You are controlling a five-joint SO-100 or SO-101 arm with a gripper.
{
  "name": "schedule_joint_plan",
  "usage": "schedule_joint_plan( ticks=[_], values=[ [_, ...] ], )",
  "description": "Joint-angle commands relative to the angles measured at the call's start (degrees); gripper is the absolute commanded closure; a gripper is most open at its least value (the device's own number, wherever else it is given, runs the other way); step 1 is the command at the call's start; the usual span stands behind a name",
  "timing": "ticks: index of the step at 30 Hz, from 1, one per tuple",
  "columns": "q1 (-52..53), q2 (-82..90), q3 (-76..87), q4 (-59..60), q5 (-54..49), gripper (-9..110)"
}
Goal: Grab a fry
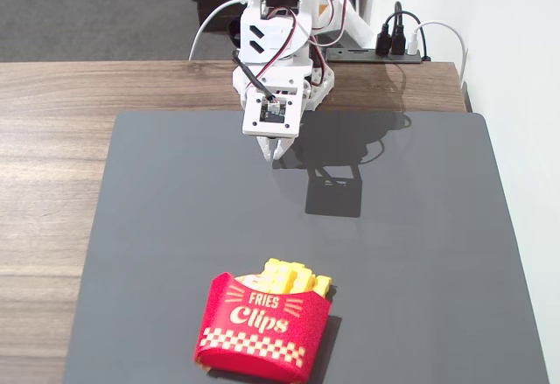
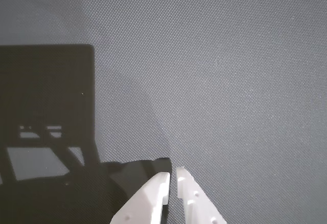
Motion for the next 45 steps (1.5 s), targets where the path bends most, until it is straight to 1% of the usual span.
schedule_joint_plan(
  ticks=[1, 22, 27, 36, 45],
  values=[
    [0.2, -0.7, -0.2, 0.2, -0.3, 101],
    [-0.9, -0.9, -0.7, 0.4, 1.3, 101],
    [-1.3, -11.3, -5.2, -1.5, 1.5, 101],
    [-2.5, -33.2, -20.0, -7.6, 4.1, 101],
    [-6.6, -55.0, -36.1, -14.2, 7.6, 101]
  ],
)
